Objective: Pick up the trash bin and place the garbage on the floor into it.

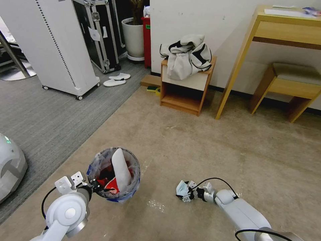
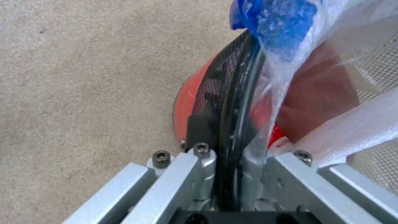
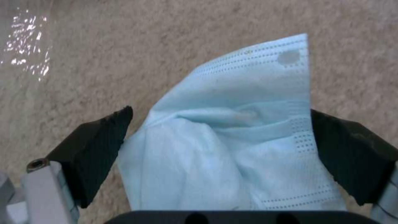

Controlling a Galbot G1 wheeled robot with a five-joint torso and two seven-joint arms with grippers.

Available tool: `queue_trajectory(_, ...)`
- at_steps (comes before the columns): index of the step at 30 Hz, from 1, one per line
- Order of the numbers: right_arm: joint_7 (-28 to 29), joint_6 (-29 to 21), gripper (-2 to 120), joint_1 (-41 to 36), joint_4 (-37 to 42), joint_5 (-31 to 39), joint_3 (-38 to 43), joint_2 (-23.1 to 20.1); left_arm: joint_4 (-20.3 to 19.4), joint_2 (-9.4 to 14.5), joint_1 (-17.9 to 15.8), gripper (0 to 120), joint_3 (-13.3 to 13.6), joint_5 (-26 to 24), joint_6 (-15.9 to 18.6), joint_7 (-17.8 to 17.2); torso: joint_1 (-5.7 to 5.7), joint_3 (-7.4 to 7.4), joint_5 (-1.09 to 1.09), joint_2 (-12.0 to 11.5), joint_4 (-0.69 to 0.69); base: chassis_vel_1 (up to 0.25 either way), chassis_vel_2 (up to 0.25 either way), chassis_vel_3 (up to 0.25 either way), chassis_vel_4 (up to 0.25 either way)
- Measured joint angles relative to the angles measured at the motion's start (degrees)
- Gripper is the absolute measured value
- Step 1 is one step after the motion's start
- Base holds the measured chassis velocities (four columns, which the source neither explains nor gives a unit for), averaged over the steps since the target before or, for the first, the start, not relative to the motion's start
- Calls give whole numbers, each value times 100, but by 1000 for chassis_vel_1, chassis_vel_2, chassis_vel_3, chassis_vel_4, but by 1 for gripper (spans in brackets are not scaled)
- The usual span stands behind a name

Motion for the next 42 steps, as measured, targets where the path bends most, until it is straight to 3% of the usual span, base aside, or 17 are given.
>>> queue_trajectory(15,103,34,99,-187,8,-3,94,-14,-11,-20,7,1,28,61,-12,23,0,-1,0,0,1,0,0,0,0)
queue_trajectory(18,103,49,92,-189,0,9,129,-17,-1,-20,-8,1,46,70,-17,23,0,0,-1,0,0,0,0,0,0)
queue_trajectory(27,157,100,54,-136,-35,95,159,39,63,-17,-98,1,108,74,-30,24,0,0,-2,0,-1,0,0,0,0)
queue_trajectory(42,172,140,3,-160,36,177,135,33,107,-90,-115,1,203,171,-31,50,0,1,1,0,1,0,0,0,0)
